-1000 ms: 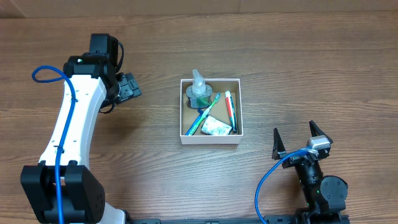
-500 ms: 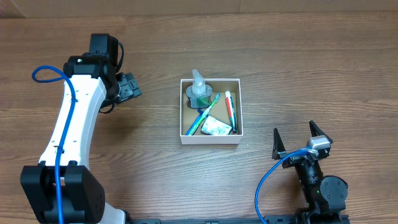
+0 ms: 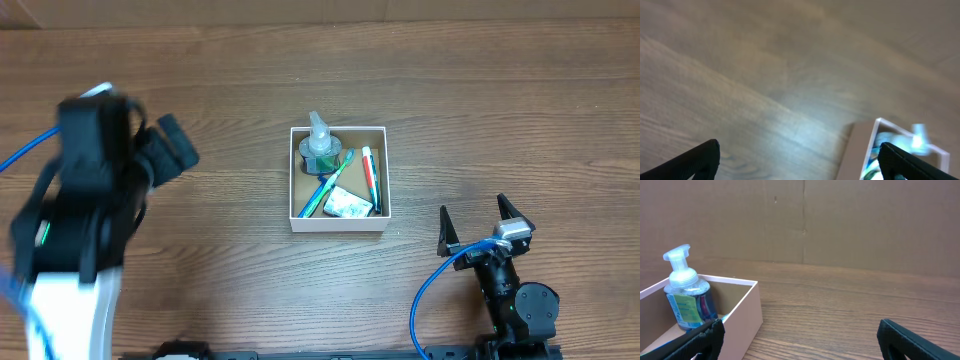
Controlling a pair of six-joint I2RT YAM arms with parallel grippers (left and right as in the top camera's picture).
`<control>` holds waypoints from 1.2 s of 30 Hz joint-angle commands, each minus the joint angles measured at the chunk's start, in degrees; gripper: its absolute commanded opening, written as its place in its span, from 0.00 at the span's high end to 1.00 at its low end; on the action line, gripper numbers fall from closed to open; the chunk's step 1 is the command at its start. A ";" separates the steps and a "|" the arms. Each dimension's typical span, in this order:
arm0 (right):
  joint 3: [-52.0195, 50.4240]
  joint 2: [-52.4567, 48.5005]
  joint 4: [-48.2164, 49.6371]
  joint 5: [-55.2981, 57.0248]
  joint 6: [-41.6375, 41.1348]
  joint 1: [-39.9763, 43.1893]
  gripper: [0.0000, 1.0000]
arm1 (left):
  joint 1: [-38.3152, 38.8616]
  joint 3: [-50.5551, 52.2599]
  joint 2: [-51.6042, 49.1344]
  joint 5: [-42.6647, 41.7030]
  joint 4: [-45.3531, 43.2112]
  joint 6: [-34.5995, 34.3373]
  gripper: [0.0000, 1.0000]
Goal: Pack container
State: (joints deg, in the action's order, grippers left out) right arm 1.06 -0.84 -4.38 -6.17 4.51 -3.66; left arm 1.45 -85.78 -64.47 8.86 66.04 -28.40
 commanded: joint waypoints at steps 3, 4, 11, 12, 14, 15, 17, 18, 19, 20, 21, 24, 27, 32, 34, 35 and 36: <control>-0.61 0.61 0.20 -0.57 0.22 0.42 0.00 | 0.09 -0.96 15.78 0.55 -0.02 0.07 0.00; -0.61 0.61 0.20 -0.57 0.22 0.42 0.00 | 0.09 -0.96 19.47 0.55 -0.02 0.07 0.00; -0.61 0.61 0.20 -0.57 0.22 0.42 0.00 | 0.09 -0.96 35.60 0.55 0.20 0.07 0.00; -0.61 0.61 0.20 -0.55 0.20 0.42 0.00 | 0.07 -0.96 37.97 0.55 0.22 0.07 0.00; -0.61 0.61 0.20 -0.55 0.22 0.42 0.00 | 0.07 -0.96 41.57 0.55 0.22 0.07 0.00; -0.61 0.61 0.20 -0.57 0.22 0.42 0.00 | 0.07 -0.96 44.06 0.55 0.22 0.07 0.00; -0.61 0.61 0.20 -0.57 0.22 0.42 0.00 | 0.07 -0.96 47.21 0.55 0.22 0.07 0.00; -0.61 0.61 0.20 -0.55 0.22 0.42 0.00 | 0.07 -0.96 48.96 0.55 0.24 0.07 0.00; -0.61 0.61 0.22 -0.57 0.22 0.42 0.00 | 0.07 -0.96 49.99 0.55 0.24 0.07 0.00; -0.61 0.61 0.22 -0.57 0.20 0.42 0.00 | 0.07 -0.96 50.99 0.55 0.26 0.07 0.00; -0.61 0.61 0.20 -0.55 0.22 0.42 0.00 | 0.07 -0.96 52.30 0.55 0.37 0.07 0.00; -0.61 0.61 0.22 -0.57 0.20 0.42 0.00 | 0.07 -0.96 56.04 0.55 1.97 0.07 0.00; -0.61 0.61 0.20 -0.57 0.20 0.42 0.00 | 0.07 -0.96 59.30 0.55 6.67 0.07 0.00; -0.61 0.61 0.22 -0.57 0.22 0.42 0.00 | 0.07 -0.94 62.84 2.08 13.66 0.07 0.00; -0.61 0.61 0.22 -0.57 0.22 0.42 0.00 | 0.07 -0.68 63.76 2.08 15.21 0.07 0.00; -0.61 0.61 0.20 -0.57 0.22 0.42 0.00 | 0.07 -0.22 64.22 2.08 16.11 0.04 0.00; -0.61 0.61 0.20 -0.57 0.22 0.42 0.00 | 0.00 -0.22 64.22 2.10 17.40 0.07 0.00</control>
State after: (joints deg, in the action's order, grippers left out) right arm 1.06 -0.84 -4.49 -6.17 4.51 -3.68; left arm 1.45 -86.59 -1.61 9.76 81.56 -28.40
